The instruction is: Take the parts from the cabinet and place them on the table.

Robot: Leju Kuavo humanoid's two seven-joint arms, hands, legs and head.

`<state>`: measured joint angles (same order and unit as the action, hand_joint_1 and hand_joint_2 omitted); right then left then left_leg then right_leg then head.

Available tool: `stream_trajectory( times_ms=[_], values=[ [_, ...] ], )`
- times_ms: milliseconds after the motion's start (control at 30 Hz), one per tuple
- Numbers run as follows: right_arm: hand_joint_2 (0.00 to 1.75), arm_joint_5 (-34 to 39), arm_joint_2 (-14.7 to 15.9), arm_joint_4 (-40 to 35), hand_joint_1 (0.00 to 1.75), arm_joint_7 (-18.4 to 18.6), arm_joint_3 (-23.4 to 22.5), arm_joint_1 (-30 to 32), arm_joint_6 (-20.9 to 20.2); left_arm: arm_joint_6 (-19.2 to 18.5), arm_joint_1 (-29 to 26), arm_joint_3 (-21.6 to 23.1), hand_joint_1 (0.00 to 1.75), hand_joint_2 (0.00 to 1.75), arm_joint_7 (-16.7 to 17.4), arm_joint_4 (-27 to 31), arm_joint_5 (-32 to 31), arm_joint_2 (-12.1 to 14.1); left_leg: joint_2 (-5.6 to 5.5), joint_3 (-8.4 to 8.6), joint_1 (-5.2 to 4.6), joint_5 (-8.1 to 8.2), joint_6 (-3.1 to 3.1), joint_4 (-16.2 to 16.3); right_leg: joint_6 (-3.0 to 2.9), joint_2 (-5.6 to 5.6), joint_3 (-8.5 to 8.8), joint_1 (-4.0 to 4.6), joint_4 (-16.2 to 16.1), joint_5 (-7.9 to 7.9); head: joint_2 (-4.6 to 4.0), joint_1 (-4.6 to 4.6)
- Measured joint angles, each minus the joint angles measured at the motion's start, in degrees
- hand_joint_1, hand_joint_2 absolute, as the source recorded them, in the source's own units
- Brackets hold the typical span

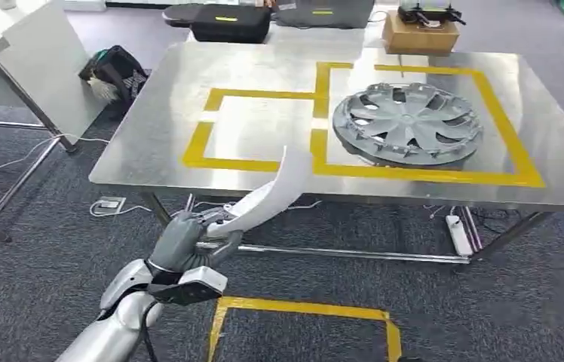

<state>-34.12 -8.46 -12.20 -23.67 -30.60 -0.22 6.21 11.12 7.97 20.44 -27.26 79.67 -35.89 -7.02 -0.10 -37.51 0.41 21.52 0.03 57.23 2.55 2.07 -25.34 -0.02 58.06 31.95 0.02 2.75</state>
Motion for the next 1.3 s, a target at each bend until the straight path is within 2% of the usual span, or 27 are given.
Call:
stream_trajectory(
  times_ms=[33, 67, 133, 200, 233, 267, 300, 333, 367, 433, 467, 500, 533, 567, 600, 667, 700, 733, 767, 833, 867, 933, 1033, 1067, 1100, 1233, 1300],
  values=[
    [1.75, -0.04, 0.0, 0.0, 0.0, -0.02, 0.0, -0.3, 0.11, 0.0, 0.19, -0.15, 1.75, 1.75, 0.09, -0.24, 0.04, -0.04, 0.0, 0.91, -0.01, 0.68, 0.32, 0.0, 0.46, -0.89, -0.75, -0.02, 2.5, 0.32, -0.07, 0.28],
    [1.75, -0.04, -0.02, 0.0, 0.0, -0.02, 0.0, -0.56, 0.13, 0.0, 0.4, -0.22, 1.75, 1.75, 0.11, -0.42, 0.07, -0.06, 0.05, 1.43, -0.02, 1.17, 0.48, 0.01, 0.76, -1.25, -3.0, -0.05, 6.15, 0.86, -0.02, 0.33],
    [1.75, -0.06, -0.02, 0.0, 0.0, -0.02, 0.02, -0.57, 0.13, -0.07, 0.62, -0.22, 1.75, 1.75, 0.2, -1.01, 0.04, -0.11, 0.22, 2.37, -0.01, 2.11, 0.94, 0.02, 1.09, -1.56, -8.95, -0.18, 13.72, 4.08, -0.02, 0.44],
    [1.75, -0.26, -0.02, 0.0, 0.0, 0.02, 0.02, -0.1, 0.17, -0.02, 0.62, -0.28, 1.75, 1.75, 0.61, -1.42, 0.04, -0.24, 0.03, 3.98, 0.15, 3.57, 0.93, 0.02, 1.2, -1.6, -12.79, -0.33, 15.3, 8.09, -0.02, 0.48],
    [1.75, -0.46, -0.02, 0.0, 0.0, 0.02, 0.02, 0.01, 0.22, 0.13, 0.63, -0.33, 1.75, 1.75, 0.68, -1.6, -0.02, -0.26, -0.01, 5.09, 0.28, 4.43, 0.78, 0.02, 1.27, -1.61, -13.41, -0.45, 13.48, 8.11, -0.02, 0.46],
    [1.75, -0.68, -0.02, 0.0, 0.0, 0.02, 0.02, 0.02, 0.24, 0.33, 0.71, -0.39, 1.75, 1.75, 0.79, -1.79, -0.15, -0.28, -0.02, 6.22, 0.46, 5.29, 0.54, 0.02, 1.4, -1.65, -13.42, -0.6, 10.5, 6.27, -0.02, 0.48],
    [1.75, -0.87, -0.02, 0.0, 0.0, 0.02, 0.02, 0.05, 0.28, 0.66, 0.85, -0.44, 1.75, 1.75, 1.05, -2.01, -0.31, -0.42, 0.01, 7.38, 0.61, 6.16, 0.22, 0.02, 1.58, -1.88, -13.27, -0.8, 6.76, 1.93, -0.02, 0.5],
    [1.75, -1.05, -0.07, 0.15, 0.0, 0.11, 0.02, 0.37, 0.33, 0.99, 1.12, -0.5, 1.75, 1.75, 1.29, -2.41, -0.55, -0.46, 0.01, 7.68, 0.42, 6.93, -0.16, -0.1, 1.82, -2.62, -13.31, -1.14, 3.0, -5.35, -0.02, 0.66],
    [1.75, -1.2, -0.22, 0.39, 0.0, 0.15, 0.02, 0.3, 0.35, 1.44, 1.4, -0.52, 1.75, 1.75, 1.73, -2.91, -0.96, -0.57, -0.04, 8.75, 0.21, 7.86, -0.58, 0.52, 1.22, -3.41, -13.69, -1.17, 0.82, -10.35, -0.02, 1.03],
    [1.75, -1.62, -0.22, 0.39, 0.0, 0.26, 0.0, 0.06, 0.48, 2.25, 2.08, -0.68, 1.75, 1.75, 2.6, -3.1, -1.9, -0.7, 0.04, 9.27, 0.28, 7.86, -0.99, -0.52, 0.3, -2.81, -12.99, -0.8, 1.11, -9.88, -0.02, 0.11],
    [1.75, -1.79, -0.22, 0.37, 0.0, 0.26, -0.02, 0.0, 0.57, 3.06, 2.74, -0.7, 1.75, 1.75, 2.93, -3.15, -2.7, -0.92, 0.06, 8.88, 0.36, 7.08, -1.43, -0.04, 0.04, -2.68, -12.94, -0.75, 1.16, -9.81, -0.02, 0.55],
    [1.75, -1.94, -0.22, 0.35, 0.0, 0.26, -0.02, -0.17, 0.72, 3.72, 3.33, -0.7, 1.75, 1.75, 3.68, -3.26, -3.37, -1.09, 0.05, 7.01, 0.42, 5.26, -1.99, 3.16, -0.26, -2.49, -12.54, -1.03, 0.75, -9.6, 0.0, 0.46],
    [1.75, -2.08, -0.22, 0.33, 0.0, 0.26, -0.02, -0.2, 0.85, 4.51, 3.62, -0.68, 1.75, 1.75, 4.29, -3.48, -4.09, -1.27, 0.06, 4.2, 0.46, 3.2, -2.21, 7.22, -0.65, -2.4, -11.99, -1.08, 0.38, -9.36, -0.02, 0.31],
    [1.75, -2.16, -0.22, 0.33, 0.0, 0.26, -0.02, -0.26, 0.92, 5.25, 3.89, -0.68, 1.75, 1.75, 4.81, -3.83, -4.57, -1.33, 0.05, 1.17, 0.44, 2.68, -2.28, 11.37, -1.07, -2.34, -11.36, -1.06, 0.01, -9.05, -0.02, 0.22],
    [1.75, -2.36, -0.22, 0.33, 0.0, 0.35, -0.02, -0.4, 0.98, 5.79, 4.1, -0.76, 1.75, 1.75, 5.4, -4.48, -5.31, -1.31, 0.04, -1.84, 0.41, 4.91, -2.29, 14.98, -1.4, -2.13, -10.52, -0.99, -0.37, -8.54, -0.02, 0.22],
    [1.75, -2.69, -0.22, 0.33, 0.0, 0.5, -0.04, -0.38, 1.07, 6.52, 4.25, -1.01, 1.75, 1.75, 6.23, -5.49, -6.32, -1.33, 0.04, -4.91, 0.34, 10.46, -2.17, 17.51, -1.71, -1.71, -9.22, -0.78, -0.49, -7.65, -0.02, 0.24],
    [1.75, -2.84, -0.22, 0.33, 0.0, 0.63, -0.09, -0.41, 1.09, 6.91, 4.46, -1.05, 1.75, 1.75, 6.64, -5.99, -6.86, -1.33, 0.04, -5.67, 0.3, 11.81, -1.98, 17.17, -1.87, -1.49, -8.47, -0.62, -0.48, -7.08, -0.02, 0.22],
    [1.75, -2.99, -0.22, 0.33, 0.0, 0.7, -0.13, -0.46, 1.09, 7.21, 4.71, -1.07, 1.75, 1.75, 6.95, -6.43, -7.19, -1.35, 0.04, -5.63, 0.23, 11.31, -1.82, 15.73, -1.97, -1.33, -7.72, -0.48, -0.48, -6.57, -0.02, 0.28],
    [1.75, -3.15, -0.22, 0.33, 0.0, 0.77, -0.15, -0.46, 1.09, 7.58, 5.06, -1.11, 1.75, 1.75, 7.28, -6.95, -7.67, -1.4, 0.04, -4.87, 0.05, 9.13, -1.43, 12.63, -2.01, -1.22, -6.96, -0.34, -0.48, -6.06, -0.02, 0.24],
    [1.75, -3.43, -0.3, 0.33, 0.0, 0.85, -0.22, -0.47, 1.16, 8.72, 5.84, -1.42, 1.75, 1.75, 8.15, -7.84, -8.83, -1.51, 0.05, -2.4, -0.47, 1.68, -0.41, 4.66, -1.91, -1.04, -5.97, -0.23, -0.59, -5.27, -0.02, 0.28],
    [1.75, -3.67, -0.42, 0.35, 0.0, 0.94, -0.28, -0.57, 1.18, 9.66, 6.58, -1.66, 1.75, 1.75, 8.94, -8.66, -9.82, -1.64, 0.05, -1.96, -1.01, -0.76, 0.05, 0.32, -1.49, -0.8, -5.67, 0.13, -0.16, -4.78, -0.02, 0.2],
    [1.75, -3.93, -0.42, 0.31, 0.0, 1.05, -0.46, -0.87, 1.25, 10.79, 7.17, -1.83, 1.75, 1.75, 10.9, -9.59, -12.36, -1.88, -0.28, -1.5, -0.87, -1.48, -0.1, -0.81, -1.07, -0.67, -6.34, 0.44, -0.33, -3.75, -0.02, 0.11],
    [1.75, -4.17, -0.39, 0.24, 0.0, 1.11, -0.85, -0.74, 1.33, 11.69, 8.24, -2.08, 1.75, 1.75, 12.15, -11.26, -14.05, -2.29, -0.49, -0.6, -0.55, -1.46, 0.29, -0.79, -0.25, -0.95, -5.22, 0.44, -0.09, -2.64, -0.02, 0.09],
    [1.75, -4.17, -0.39, 0.24, 0.0, 1.11, -0.96, -0.79, 1.33, 12.0, 8.66, -2.12, 1.75, 1.75, 12.28, -11.78, -14.46, -2.36, -0.54, -0.53, -0.65, -1.35, -0.08, -0.43, -1.58, -1.26, -4.99, 0.57, -0.76, -3.49, -0.02, 0.55],
    [1.75, -4.28, -0.39, 0.24, 0.0, 1.18, -1.09, -0.9, 1.31, 12.46, 9.09, -2.12, 1.75, 1.75, 13.11, -12.37, -15.64, -2.6, -0.58, -0.49, -0.83, -1.25, -0.06, -0.4, -2.47, -1.27, -4.6, 0.55, -0.81, -2.91, -0.02, 0.39],
    [1.75, -4.87, -0.39, 0.24, 0.0, 1.31, -1.14, -0.95, 1.16, 14.87, 10.97, -2.1, 1.75, 1.75, 18.52, -15.85, -23.4, -2.69, -0.7, -0.5, -1.09, -0.72, 0.59, -0.33, -2.12, -1.46, -4.07, 0.39, -1.34, -2.87, -0.02, 0.48],
    [1.75, -5.29, -0.39, 0.24, 0.0, 1.46, -1.16, -0.96, 1.09, 16.65, 12.62, -1.9, 1.75, 1.75, 21.46, -18.79, -28.66, -2.8, -0.7, -0.51, -1.16, -0.61, 0.75, -0.32, -1.3, -1.46, -3.93, 0.27, -1.55, -2.85, -0.02, 0.48]
  ],
)
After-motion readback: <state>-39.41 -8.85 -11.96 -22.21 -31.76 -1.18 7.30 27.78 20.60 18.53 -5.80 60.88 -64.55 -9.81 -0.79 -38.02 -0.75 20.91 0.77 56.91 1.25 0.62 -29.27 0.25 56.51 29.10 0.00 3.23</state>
